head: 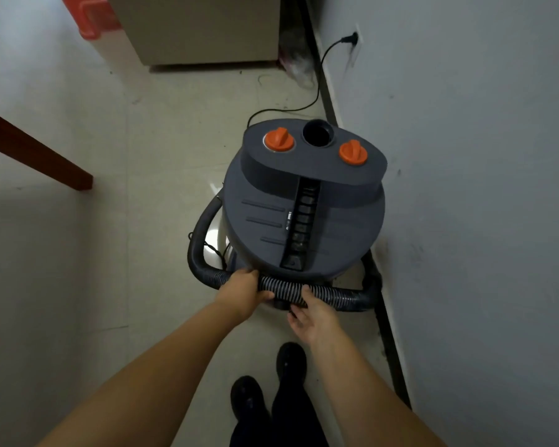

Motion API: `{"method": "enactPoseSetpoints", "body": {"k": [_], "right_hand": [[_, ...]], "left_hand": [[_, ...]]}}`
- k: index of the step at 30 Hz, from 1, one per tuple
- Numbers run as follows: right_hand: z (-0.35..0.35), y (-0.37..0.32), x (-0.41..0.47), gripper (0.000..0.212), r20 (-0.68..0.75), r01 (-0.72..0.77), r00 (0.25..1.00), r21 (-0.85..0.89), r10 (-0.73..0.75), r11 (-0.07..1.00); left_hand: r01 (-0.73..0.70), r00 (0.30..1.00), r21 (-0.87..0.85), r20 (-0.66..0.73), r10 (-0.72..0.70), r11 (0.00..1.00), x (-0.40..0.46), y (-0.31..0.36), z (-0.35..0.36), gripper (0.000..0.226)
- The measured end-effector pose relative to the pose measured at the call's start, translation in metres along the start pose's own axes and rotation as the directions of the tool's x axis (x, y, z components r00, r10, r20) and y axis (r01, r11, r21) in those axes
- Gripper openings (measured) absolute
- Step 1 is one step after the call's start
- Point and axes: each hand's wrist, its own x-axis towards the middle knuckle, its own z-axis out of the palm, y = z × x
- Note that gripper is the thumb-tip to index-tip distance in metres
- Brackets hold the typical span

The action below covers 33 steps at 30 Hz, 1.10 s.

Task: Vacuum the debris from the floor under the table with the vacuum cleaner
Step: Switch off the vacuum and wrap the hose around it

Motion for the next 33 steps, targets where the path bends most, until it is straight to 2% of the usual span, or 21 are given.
{"method": "enactPoseSetpoints", "body": {"k": [5,10,13,15,17,20,22,24,27,30,31,33], "right_hand": [[0.005,0.005,0.011,0.050,-0.056,-0.003,0.998,-0.063,0.000,0.998],[0.004,-0.004,0.007,0.044,-0.010,-0.034,0.999,-0.102,0.033,0.994],[-0.011,-0.011,-0.008,0.044,-0.004,0.002,1.000,-0.311,-0.004,0.950],[-0.021,-0.018,-0.024,0.046,-0.012,0.088,0.994,-0.500,-0.109,0.862],[-0.023,-0.031,-0.045,0.039,0.040,0.254,0.951,-0.669,-0.308,0.698],[-0.006,-0.060,-0.091,0.040,0.218,0.426,0.826,-0.846,-0.520,0.320],[0.015,-0.081,-0.130,0.042,0.345,0.489,0.726,-0.867,-0.595,0.094],[0.040,-0.095,-0.167,0.037,0.498,0.529,0.596,-0.834,-0.629,-0.159],[0.077,-0.101,-0.213,0.036,0.690,0.497,0.440,-0.721,-0.575,-0.483],[0.108,-0.101,-0.241,0.039,0.804,0.424,0.266,-0.593,-0.532,-0.685],[0.118,-0.100,-0.248,0.040,0.827,0.403,0.228,-0.560,-0.513,-0.724],[0.136,-0.098,-0.257,0.042,0.855,0.366,0.212,-0.519,-0.474,-0.773]], "left_hand": [[0.032,0.999,0.007,0.026,-0.032,0.999,0.011,-0.007,0.007,0.052],[0.073,0.997,0.052,-0.022,-0.072,0.996,0.007,0.000,0.005,0.055],[0.047,0.997,0.048,-0.057,-0.044,0.998,-0.010,0.006,-0.003,0.057],[-0.002,0.998,0.052,-0.064,0.006,0.999,-0.030,0.011,-0.018,0.057],[-0.050,0.996,0.065,-0.066,0.054,0.997,-0.053,0.019,-0.040,0.056],[-0.094,0.986,0.105,-0.126,0.107,0.990,-0.086,0.036,-0.088,0.057],[-0.114,0.966,0.141,-0.217,0.143,0.983,-0.104,0.051,-0.128,0.056],[-0.126,0.936,0.153,-0.310,0.168,0.980,-0.122,0.065,-0.169,0.054],[-0.115,0.890,0.208,-0.412,0.194,0.971,-0.145,0.080,-0.224,0.053],[-0.093,0.836,0.256,-0.505,0.215,0.962,-0.163,0.084,-0.265,0.053],[-0.084,0.821,0.264,-0.528,0.216,0.961,-0.168,0.082,-0.276,0.052],[-0.062,0.813,0.290,-0.541,0.217,0.955,-0.176,0.075,-0.293,0.051]]}}
